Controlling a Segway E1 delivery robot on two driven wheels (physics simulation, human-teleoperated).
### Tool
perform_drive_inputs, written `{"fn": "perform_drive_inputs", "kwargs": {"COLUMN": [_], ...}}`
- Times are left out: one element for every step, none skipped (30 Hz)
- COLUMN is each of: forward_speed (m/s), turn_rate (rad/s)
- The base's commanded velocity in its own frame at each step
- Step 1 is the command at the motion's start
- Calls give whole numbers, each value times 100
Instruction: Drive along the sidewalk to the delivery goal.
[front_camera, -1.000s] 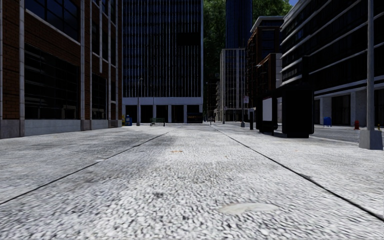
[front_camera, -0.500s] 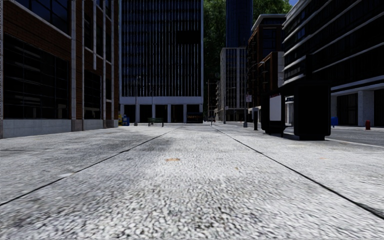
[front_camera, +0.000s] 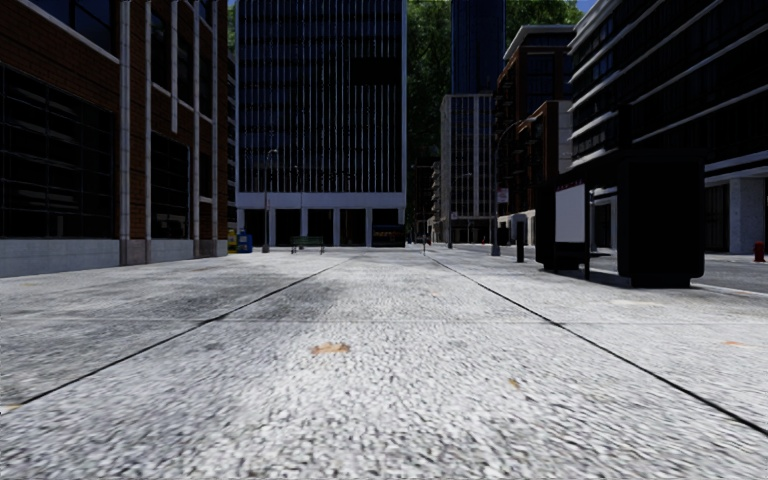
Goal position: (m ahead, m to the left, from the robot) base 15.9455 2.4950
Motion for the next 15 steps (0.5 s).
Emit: {"fn": "perform_drive_inputs", "kwargs": {"forward_speed": [200,200,200,200,200,200,200,200,200,200,200,200,200,200,200], "turn_rate": [0,0,0,0,0,0,0,0,0,0,0,0,0,0,0]}}
